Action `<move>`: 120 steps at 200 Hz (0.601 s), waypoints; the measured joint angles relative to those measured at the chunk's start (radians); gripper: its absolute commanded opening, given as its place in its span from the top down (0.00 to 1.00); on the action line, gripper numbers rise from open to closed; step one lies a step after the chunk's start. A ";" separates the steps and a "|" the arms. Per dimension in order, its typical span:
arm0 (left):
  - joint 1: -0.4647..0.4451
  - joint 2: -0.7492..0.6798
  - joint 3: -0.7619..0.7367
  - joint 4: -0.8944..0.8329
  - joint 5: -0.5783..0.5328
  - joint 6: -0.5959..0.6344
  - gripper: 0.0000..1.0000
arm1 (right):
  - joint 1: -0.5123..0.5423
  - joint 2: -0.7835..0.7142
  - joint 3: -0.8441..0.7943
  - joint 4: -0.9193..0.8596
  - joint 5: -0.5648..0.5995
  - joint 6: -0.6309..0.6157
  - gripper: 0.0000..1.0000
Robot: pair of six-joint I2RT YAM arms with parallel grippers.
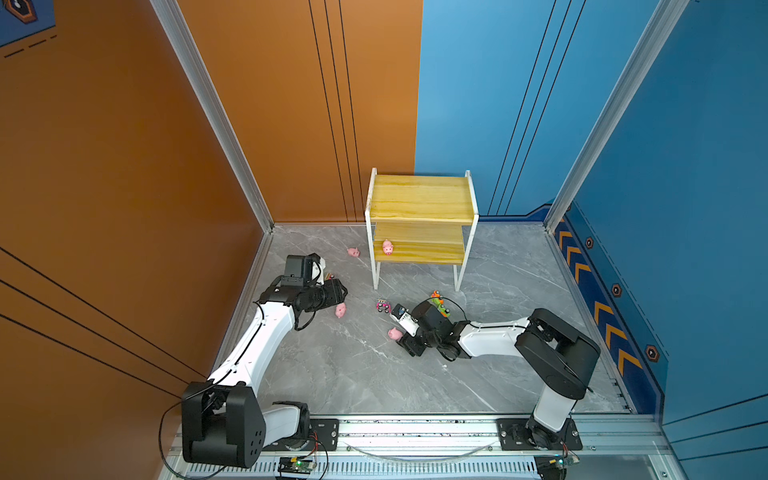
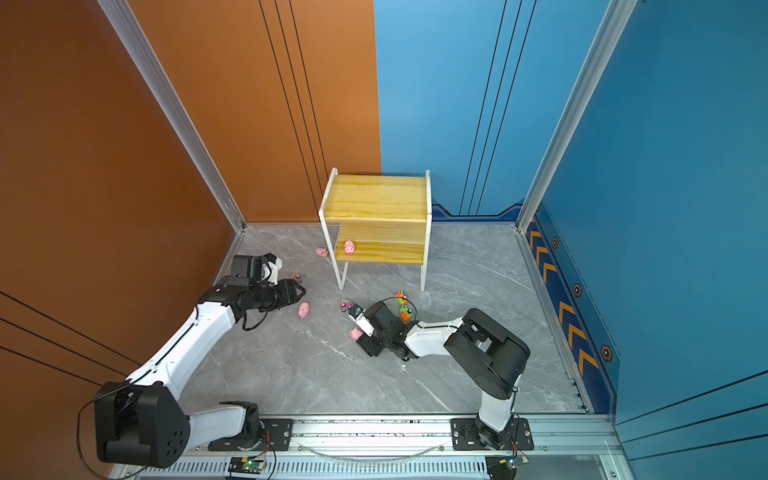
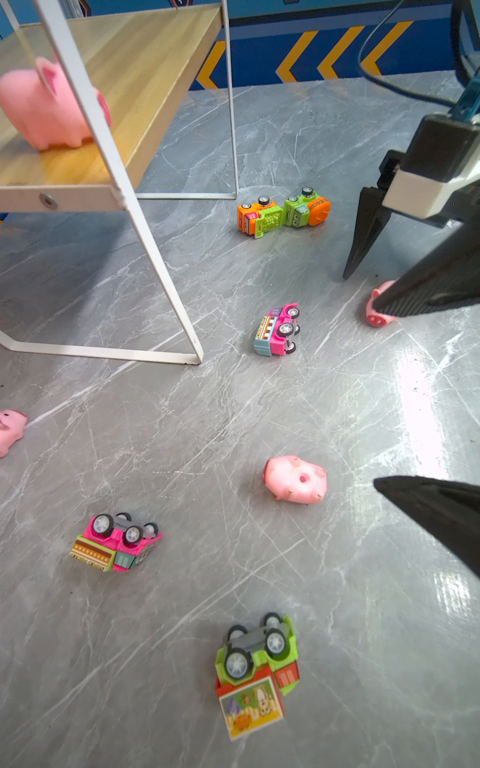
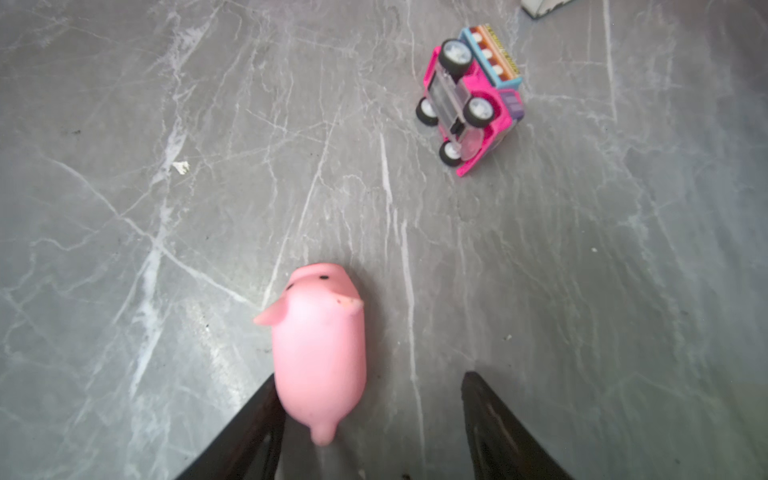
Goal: Place and organize the plastic toys onto the shelf
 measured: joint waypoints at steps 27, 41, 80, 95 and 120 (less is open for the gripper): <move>-0.002 0.001 0.000 0.000 0.000 0.000 0.38 | -0.023 0.002 0.000 0.004 0.006 0.008 0.33; -0.004 0.001 0.000 0.000 -0.001 0.000 0.37 | -0.035 0.005 0.000 0.011 0.008 0.013 0.33; -0.006 0.004 0.000 0.000 -0.003 0.000 0.37 | -0.056 0.050 0.053 0.018 0.026 0.022 0.33; -0.006 0.006 0.000 0.000 -0.003 0.000 0.37 | -0.060 0.079 0.089 0.018 0.034 0.023 0.33; -0.006 0.006 0.000 0.000 -0.003 0.000 0.37 | -0.066 0.127 0.151 0.016 0.051 0.030 0.33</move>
